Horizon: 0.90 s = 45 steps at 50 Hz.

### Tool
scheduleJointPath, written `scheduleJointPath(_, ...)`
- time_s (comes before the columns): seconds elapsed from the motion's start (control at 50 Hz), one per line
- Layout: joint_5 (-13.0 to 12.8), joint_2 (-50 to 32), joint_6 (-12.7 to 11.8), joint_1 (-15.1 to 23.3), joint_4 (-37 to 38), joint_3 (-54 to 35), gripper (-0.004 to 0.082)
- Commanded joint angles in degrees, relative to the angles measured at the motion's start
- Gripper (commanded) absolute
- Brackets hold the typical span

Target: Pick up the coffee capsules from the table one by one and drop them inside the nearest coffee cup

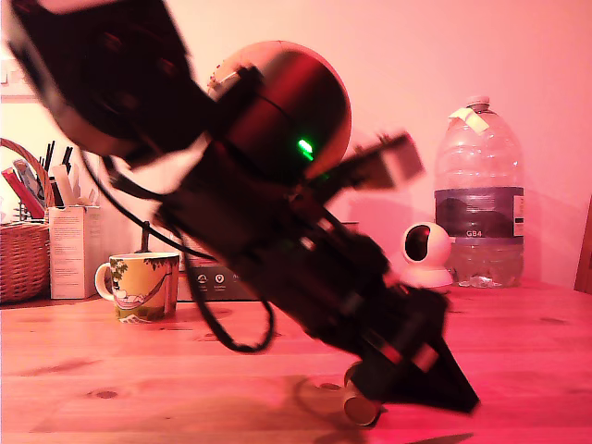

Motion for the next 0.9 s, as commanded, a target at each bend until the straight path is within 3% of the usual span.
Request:
scheduleJointPath(0.0,0.4,-1.7,-0.2,0.6,1.4,-2.4,0.0427)
scheduleJointPath(0.3,3.4,-4.1,-1.2,2.6,4.1,-7.1,0.0425)
scheduleJointPath(0.88,5.2,-5.5,-1.8,5.5,3.7,-9.4,0.0422)
